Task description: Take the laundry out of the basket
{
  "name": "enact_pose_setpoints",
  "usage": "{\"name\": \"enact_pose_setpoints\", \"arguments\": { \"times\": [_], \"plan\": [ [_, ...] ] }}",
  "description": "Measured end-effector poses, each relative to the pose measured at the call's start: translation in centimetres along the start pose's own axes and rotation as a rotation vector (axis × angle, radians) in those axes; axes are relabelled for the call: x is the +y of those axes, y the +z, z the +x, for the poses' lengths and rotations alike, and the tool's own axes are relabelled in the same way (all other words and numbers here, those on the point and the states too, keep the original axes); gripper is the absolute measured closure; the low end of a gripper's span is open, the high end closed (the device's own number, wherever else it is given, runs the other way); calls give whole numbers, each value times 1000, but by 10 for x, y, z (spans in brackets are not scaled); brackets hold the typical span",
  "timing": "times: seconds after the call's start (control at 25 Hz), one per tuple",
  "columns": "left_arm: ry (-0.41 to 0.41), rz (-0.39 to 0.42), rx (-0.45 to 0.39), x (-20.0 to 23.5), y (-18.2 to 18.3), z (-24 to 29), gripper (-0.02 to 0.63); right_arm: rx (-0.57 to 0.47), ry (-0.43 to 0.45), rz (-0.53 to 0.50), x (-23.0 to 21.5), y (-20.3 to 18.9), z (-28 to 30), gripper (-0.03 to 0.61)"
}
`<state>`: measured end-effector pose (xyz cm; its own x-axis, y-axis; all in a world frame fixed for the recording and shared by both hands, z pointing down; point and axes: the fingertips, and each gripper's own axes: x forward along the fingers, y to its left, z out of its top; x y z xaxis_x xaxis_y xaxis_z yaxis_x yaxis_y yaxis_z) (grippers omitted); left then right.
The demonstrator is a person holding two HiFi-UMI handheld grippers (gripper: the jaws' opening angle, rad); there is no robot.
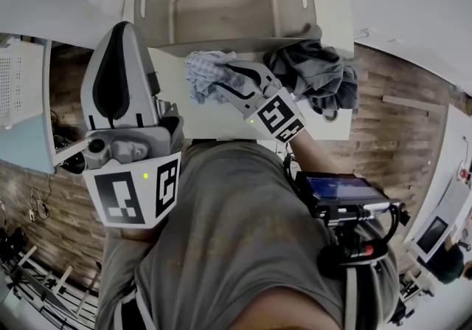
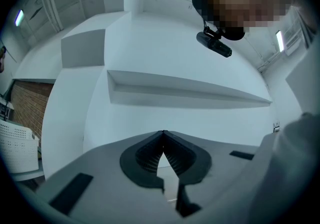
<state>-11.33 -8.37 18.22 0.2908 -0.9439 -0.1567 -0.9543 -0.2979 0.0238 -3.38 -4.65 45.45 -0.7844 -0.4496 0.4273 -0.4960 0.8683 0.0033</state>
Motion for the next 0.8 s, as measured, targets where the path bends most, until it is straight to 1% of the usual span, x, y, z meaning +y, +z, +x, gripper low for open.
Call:
{"name": "enact_pose_setpoints", "arguments": {
  "times": [0.12, 0.24, 0.36, 0.48, 0.64, 0.72, 0.8],
  "plan": [
    [-14, -7, -2, -2, 0, 1, 606, -21, -28, 4, -6, 11, -11, 399],
    [-34, -15, -10, -5, 0, 3, 606, -106, -68, 26, -14, 37, -26, 417],
    [-59, -19, -18, -11, -1, 6, 606, -227, -118, 42, -25, 73, -46, 467],
    [-74, -39, -15, -16, -4, 6, 606, -319, -168, 76, -38, 104, -63, 527],
    [-102, -50, -21, -23, -4, 10, 606, -448, -266, 121, -59, 151, -84, 549],
    [-117, -45, -31, -29, -4, 13, 606, -472, -331, 113, -68, 169, -95, 551],
    [-133, -40, -34, -39, -6, 15, 606, -495, -376, 91, -73, 185, -106, 551]
  ]
}}
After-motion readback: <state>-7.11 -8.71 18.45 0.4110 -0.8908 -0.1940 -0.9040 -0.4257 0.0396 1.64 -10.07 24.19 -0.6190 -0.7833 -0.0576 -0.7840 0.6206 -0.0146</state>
